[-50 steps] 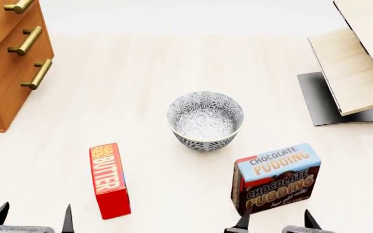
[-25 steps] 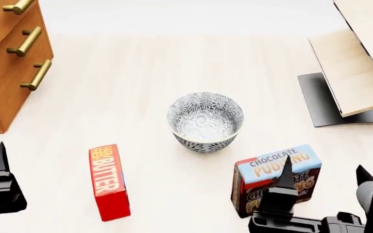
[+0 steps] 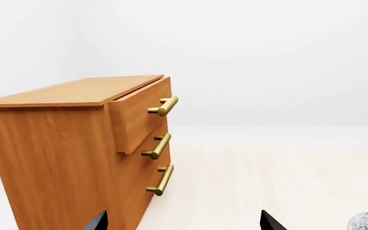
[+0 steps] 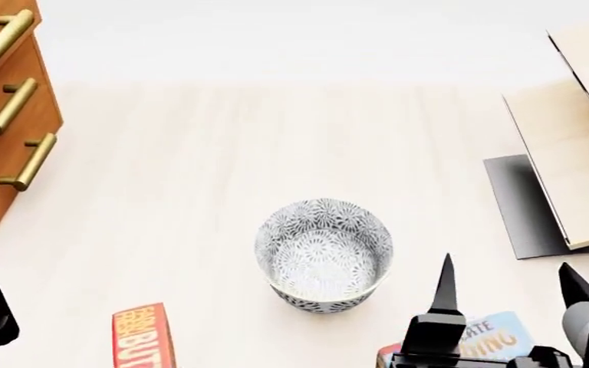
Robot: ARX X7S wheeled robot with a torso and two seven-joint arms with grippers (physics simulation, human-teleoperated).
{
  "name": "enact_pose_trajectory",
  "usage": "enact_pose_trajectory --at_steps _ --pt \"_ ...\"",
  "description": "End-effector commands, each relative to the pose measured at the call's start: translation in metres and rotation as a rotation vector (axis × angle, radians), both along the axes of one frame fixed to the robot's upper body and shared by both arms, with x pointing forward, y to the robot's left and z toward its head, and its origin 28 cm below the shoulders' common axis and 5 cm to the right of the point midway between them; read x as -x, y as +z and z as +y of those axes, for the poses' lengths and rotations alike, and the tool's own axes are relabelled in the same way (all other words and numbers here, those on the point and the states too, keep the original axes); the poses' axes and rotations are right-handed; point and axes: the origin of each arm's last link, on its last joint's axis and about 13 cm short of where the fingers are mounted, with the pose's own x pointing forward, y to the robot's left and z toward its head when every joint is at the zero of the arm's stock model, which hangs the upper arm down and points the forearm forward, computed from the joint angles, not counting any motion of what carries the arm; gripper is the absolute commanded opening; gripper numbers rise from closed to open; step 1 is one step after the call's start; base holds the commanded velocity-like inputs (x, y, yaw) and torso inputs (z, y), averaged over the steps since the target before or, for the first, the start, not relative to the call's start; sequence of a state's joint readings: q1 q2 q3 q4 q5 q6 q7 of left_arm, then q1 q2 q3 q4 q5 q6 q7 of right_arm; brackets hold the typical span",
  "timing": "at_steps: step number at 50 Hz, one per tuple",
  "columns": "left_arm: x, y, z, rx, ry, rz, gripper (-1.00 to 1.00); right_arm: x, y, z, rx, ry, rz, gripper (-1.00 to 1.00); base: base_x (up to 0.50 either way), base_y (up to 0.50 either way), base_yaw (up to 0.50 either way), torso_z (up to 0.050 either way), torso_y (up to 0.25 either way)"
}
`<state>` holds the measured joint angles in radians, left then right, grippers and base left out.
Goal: Close the top drawer of the cabinet and put the bowl on top of it.
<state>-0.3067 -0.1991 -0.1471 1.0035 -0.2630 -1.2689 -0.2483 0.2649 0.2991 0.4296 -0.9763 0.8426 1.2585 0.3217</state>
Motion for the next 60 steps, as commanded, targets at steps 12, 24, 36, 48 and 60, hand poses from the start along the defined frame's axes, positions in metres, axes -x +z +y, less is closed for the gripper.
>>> enact_pose_trajectory --at_steps 12,24,36,48,60 --pt "0.002 -0.003 0.000 -0.018 -0.006 0.004 1.00 0.000 -0.002 -0.003 -0.004 0.000 -0.006 1.00 0.45 0.00 0.00 0.000 0.000" --pt "0.004 -0.006 0.000 -0.012 -0.011 0.018 1.00 0.000 -0.003 -0.003 -0.009 -0.005 -0.010 1.00 0.46 0.00 0.00 0.000 0.001" --pt "0.005 -0.007 -0.001 -0.026 -0.017 0.020 1.00 0.001 -0.004 -0.005 -0.014 -0.013 -0.012 1.00 0.49 0.00 0.00 0.000 0.001" --pt "-0.057 0.002 0.009 -0.034 0.027 0.047 1.00 0.001 -0.007 -0.007 -0.027 -0.024 -0.014 1.00 0.33 0.00 0.00 0.000 0.000" --pt "-0.070 0.000 0.011 -0.036 0.039 0.067 1.00 0.000 -0.010 -0.009 -0.032 -0.032 -0.010 1.00 0.00 0.00 0.00 0.000 0.000"
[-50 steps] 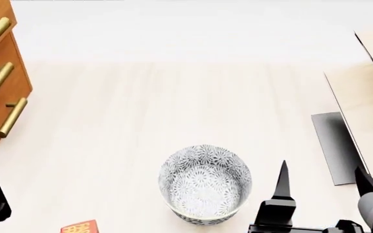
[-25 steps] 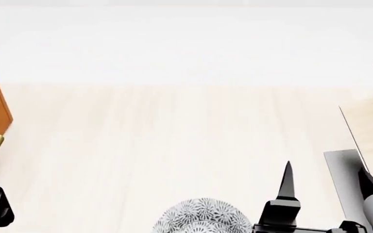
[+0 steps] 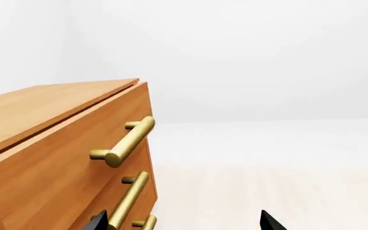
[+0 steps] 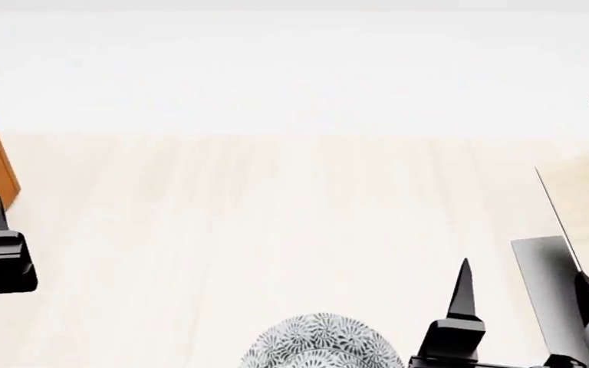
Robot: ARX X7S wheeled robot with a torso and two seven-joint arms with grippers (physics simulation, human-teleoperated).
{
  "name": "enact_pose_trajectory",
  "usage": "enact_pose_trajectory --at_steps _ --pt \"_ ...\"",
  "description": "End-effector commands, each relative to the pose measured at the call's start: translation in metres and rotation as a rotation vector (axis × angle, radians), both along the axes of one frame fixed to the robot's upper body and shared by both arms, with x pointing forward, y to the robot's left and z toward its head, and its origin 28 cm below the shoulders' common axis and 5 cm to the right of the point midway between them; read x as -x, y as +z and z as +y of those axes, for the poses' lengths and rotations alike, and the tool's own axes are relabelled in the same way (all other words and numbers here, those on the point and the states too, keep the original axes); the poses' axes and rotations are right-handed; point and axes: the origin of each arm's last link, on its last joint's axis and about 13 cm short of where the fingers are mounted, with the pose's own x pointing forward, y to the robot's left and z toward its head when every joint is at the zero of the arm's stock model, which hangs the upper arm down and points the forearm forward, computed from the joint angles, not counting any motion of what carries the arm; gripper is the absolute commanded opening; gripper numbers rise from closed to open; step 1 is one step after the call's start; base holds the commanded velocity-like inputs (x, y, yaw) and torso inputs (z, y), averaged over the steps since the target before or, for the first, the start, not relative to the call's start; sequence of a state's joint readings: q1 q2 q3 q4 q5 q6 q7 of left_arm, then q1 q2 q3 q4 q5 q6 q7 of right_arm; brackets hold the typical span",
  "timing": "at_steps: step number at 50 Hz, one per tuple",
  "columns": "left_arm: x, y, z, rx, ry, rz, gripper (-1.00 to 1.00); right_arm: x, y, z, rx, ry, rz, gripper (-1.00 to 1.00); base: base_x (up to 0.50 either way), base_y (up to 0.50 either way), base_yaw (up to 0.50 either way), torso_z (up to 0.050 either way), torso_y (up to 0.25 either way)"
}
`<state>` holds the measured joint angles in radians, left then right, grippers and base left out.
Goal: Close the top drawer of the cabinet and put the bowl on top of it.
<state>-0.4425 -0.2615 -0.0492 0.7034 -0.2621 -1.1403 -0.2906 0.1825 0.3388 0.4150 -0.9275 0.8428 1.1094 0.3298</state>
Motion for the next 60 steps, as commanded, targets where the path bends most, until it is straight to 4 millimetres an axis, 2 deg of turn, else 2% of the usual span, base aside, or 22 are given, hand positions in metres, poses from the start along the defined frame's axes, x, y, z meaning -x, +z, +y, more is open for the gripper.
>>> enact_pose_trajectory --at_steps 1,16,26,38,56,60 --pt "-0.022 -0.002 0.004 -0.005 0.022 0.026 1.00 0.000 -0.002 -0.001 -0.007 -0.008 0.002 1.00 0.00 0.00 0.00 0.000 0.000" --pt "-0.031 -0.016 0.009 -0.020 0.036 0.061 1.00 -0.001 -0.002 -0.001 -0.006 -0.011 0.006 1.00 0.00 0.00 0.00 0.000 0.000" --pt "-0.041 -0.017 0.020 -0.026 0.076 0.070 1.00 -0.001 -0.002 0.000 -0.002 -0.011 0.006 1.00 0.00 0.00 0.00 0.000 0.000" --pt "-0.064 -0.017 0.041 -0.004 0.129 0.108 1.00 -0.001 -0.001 0.000 0.002 -0.015 0.007 1.00 0.00 0.00 0.00 0.000 0.000" --pt "-0.073 -0.020 0.061 0.003 0.229 0.102 1.00 -0.004 -0.005 -0.001 0.001 -0.021 0.018 1.00 0.00 0.00 0.00 0.000 0.000" --pt "-0.075 -0.027 0.068 0.003 0.255 0.117 1.00 -0.005 -0.006 -0.001 -0.002 -0.022 0.020 1.00 0.00 0.00 0.00 0.000 0.000"
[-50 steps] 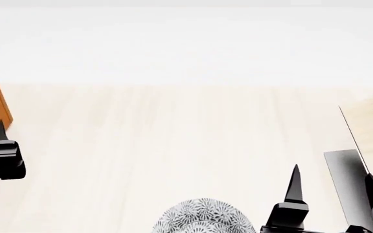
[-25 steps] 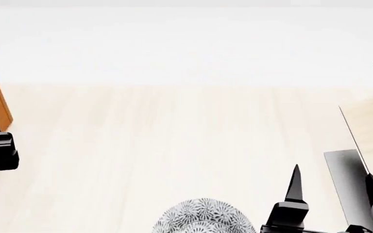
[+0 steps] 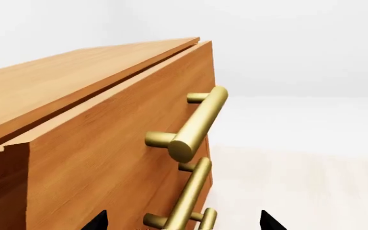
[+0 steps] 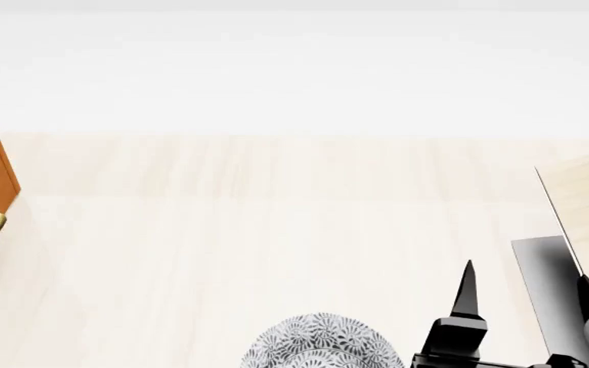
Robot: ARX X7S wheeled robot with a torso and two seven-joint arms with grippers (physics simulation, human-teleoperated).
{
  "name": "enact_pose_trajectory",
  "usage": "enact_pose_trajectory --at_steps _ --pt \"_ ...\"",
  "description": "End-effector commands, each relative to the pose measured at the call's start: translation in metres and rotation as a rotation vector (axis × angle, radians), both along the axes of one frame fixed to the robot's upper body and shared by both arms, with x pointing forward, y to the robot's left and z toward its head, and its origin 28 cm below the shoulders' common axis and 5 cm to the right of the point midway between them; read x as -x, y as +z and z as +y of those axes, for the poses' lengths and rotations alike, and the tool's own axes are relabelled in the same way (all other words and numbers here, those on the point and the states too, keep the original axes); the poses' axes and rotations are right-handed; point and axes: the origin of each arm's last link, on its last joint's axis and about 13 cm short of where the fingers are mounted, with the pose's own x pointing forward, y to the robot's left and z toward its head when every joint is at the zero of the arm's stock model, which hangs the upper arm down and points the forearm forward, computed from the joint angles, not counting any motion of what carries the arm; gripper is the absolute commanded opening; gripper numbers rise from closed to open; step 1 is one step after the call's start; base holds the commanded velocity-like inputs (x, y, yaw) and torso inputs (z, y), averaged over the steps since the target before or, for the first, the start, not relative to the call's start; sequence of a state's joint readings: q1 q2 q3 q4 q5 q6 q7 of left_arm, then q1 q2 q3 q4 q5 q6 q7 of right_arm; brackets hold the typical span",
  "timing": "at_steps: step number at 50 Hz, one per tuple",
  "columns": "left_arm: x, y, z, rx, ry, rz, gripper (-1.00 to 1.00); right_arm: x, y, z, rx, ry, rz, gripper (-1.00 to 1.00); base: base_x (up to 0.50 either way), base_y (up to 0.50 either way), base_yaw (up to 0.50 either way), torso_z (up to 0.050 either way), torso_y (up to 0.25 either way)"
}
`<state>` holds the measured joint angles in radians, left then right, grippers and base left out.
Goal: Close the top drawer of the cabinet and put the bowl on top of it.
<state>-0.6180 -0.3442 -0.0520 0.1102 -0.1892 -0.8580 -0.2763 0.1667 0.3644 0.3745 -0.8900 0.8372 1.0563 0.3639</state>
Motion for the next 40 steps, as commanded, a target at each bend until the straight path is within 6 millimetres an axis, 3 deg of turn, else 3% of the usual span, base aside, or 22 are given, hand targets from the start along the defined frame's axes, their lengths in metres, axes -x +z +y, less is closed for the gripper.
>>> enact_pose_trajectory --at_steps 1,23,35,40 --pt "-0.006 -0.008 0.015 0.002 0.063 0.013 1.00 -0.002 -0.002 0.000 -0.003 -0.001 0.004 1.00 0.00 0.00 0.00 0.000 0.000" --pt "-0.014 -0.019 0.028 0.025 0.190 0.039 1.00 -0.001 0.000 0.002 0.005 0.004 -0.004 1.00 0.00 0.00 0.00 0.000 0.000" --pt "-0.012 -0.006 0.038 0.059 0.357 0.002 1.00 0.006 0.002 -0.001 0.004 -0.001 -0.015 1.00 0.00 0.00 0.00 0.000 0.000" --pt "-0.011 -0.006 0.037 0.056 0.344 -0.003 1.00 0.008 0.001 -0.002 0.001 -0.005 -0.017 1.00 0.00 0.00 0.00 0.000 0.000"
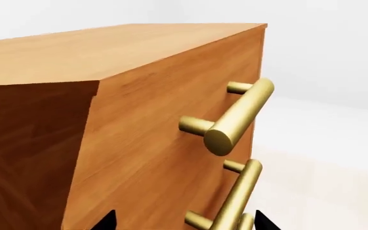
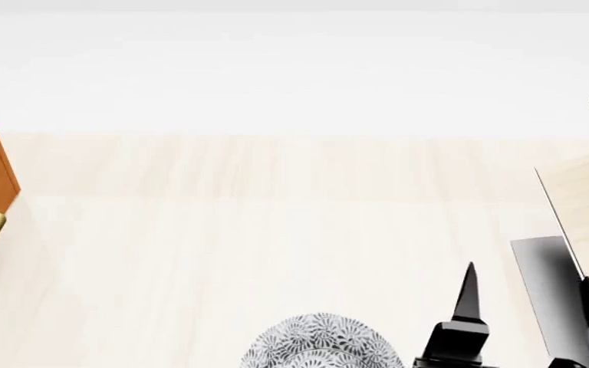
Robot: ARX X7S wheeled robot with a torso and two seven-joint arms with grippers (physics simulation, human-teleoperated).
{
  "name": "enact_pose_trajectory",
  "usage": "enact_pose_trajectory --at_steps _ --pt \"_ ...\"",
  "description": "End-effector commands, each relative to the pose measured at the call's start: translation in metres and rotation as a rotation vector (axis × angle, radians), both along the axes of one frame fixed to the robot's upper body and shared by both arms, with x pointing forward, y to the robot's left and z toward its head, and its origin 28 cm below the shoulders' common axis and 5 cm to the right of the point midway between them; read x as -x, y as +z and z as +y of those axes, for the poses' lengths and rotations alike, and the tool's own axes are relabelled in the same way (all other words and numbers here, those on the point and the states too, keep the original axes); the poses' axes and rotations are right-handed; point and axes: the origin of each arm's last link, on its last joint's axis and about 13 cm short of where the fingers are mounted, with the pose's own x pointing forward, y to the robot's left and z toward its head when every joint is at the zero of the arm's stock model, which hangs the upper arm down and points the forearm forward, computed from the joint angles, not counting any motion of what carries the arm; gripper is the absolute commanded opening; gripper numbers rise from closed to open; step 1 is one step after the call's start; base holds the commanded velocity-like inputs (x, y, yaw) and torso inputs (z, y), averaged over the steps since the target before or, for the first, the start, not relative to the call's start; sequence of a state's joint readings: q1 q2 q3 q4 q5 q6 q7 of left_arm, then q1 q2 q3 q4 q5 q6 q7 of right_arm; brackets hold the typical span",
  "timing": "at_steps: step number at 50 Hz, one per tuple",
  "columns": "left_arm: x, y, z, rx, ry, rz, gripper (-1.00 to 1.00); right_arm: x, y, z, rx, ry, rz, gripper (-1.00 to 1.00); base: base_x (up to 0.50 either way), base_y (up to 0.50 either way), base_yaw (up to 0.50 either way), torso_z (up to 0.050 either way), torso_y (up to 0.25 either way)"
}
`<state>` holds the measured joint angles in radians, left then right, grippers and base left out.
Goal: Close the top drawer of the cabinet and put the bowl on top of it.
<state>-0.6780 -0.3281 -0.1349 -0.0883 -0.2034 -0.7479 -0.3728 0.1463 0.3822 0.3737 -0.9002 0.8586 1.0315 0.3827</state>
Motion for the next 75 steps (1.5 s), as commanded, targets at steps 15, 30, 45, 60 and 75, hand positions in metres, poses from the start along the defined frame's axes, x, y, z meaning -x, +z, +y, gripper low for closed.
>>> enact_pose_trajectory --at_steps 15,30,45,60,75 --pt "0.061 0.023 -0.049 -0.099 -0.218 -0.065 1.00 0.001 -0.007 0.001 -0.002 -0.006 0.011 1.00 0.00 0.00 0.00 0.000 0.000" --pt "0.114 0.006 -0.082 -0.138 -0.399 -0.079 1.00 -0.006 -0.022 0.005 0.011 0.015 0.042 1.00 0.00 0.00 0.00 0.000 0.000" --pt "0.132 -0.003 -0.079 -0.126 -0.408 -0.082 1.00 -0.001 -0.021 0.008 0.016 0.024 0.010 1.00 0.00 0.00 0.00 0.000 0.000" --pt "0.138 0.016 -0.081 -0.046 -0.629 -0.001 1.00 0.003 -0.022 0.005 0.012 0.019 -0.002 1.00 0.00 0.00 0.00 0.000 0.000" --pt "0.103 0.038 -0.085 -0.010 -0.666 0.110 1.00 0.006 -0.024 0.003 0.007 0.020 -0.007 1.00 0.00 0.00 0.00 0.000 0.000"
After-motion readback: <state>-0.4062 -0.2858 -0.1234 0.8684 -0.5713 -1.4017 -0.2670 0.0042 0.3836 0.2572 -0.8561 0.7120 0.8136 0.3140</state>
